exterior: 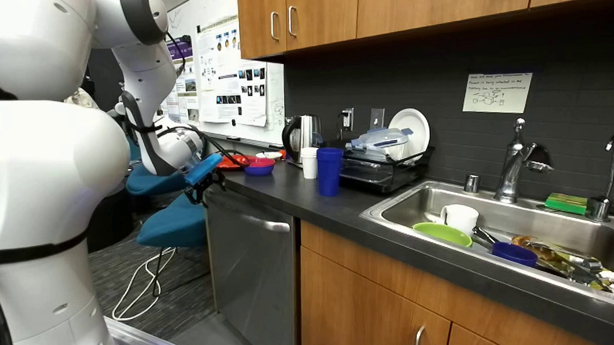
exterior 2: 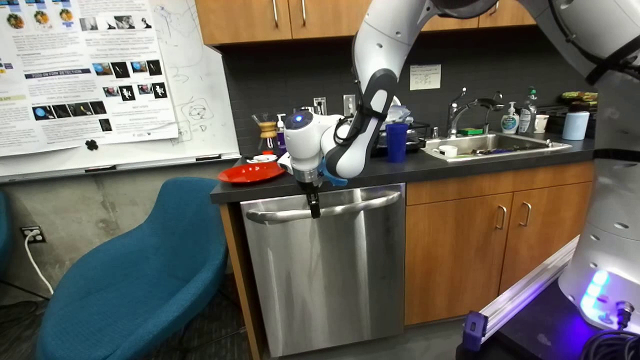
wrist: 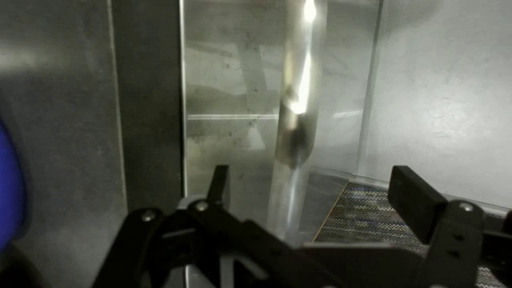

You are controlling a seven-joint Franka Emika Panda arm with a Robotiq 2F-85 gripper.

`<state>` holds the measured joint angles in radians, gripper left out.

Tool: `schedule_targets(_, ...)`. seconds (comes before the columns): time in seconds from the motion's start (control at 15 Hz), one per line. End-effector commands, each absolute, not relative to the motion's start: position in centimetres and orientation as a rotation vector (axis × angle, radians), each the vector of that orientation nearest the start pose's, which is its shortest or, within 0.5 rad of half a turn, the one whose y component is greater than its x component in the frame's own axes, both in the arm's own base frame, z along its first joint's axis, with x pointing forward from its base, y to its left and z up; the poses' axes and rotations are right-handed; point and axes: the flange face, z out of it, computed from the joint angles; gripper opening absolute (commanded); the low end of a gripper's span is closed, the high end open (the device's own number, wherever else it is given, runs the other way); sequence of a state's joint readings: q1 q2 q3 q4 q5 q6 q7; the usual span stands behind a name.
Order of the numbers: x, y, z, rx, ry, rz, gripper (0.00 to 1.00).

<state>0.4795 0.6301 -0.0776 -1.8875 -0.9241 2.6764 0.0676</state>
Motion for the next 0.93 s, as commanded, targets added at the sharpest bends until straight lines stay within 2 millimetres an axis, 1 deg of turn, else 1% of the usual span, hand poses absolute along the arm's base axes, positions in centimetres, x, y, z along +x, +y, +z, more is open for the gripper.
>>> schedule_targets(0.0,58.0,26.8,16.6,-3.006,-1.924,-0.44,1.0)
schedule_targets(0.33,57.4,26.8,14.9,-3.001,-1.902,-0.398,1.0)
schedule_targets(0.53,57.2,27.2,14.5,-3.002,-1.903,-0.394,1.0)
schedule_targets(0.67,57.5,27.2,14.5,-3.009,-1.89,-0.403,1.0)
schedule_targets(0.87,58.5,26.8,14.7,-3.028,-1.857,-0.424,1.0)
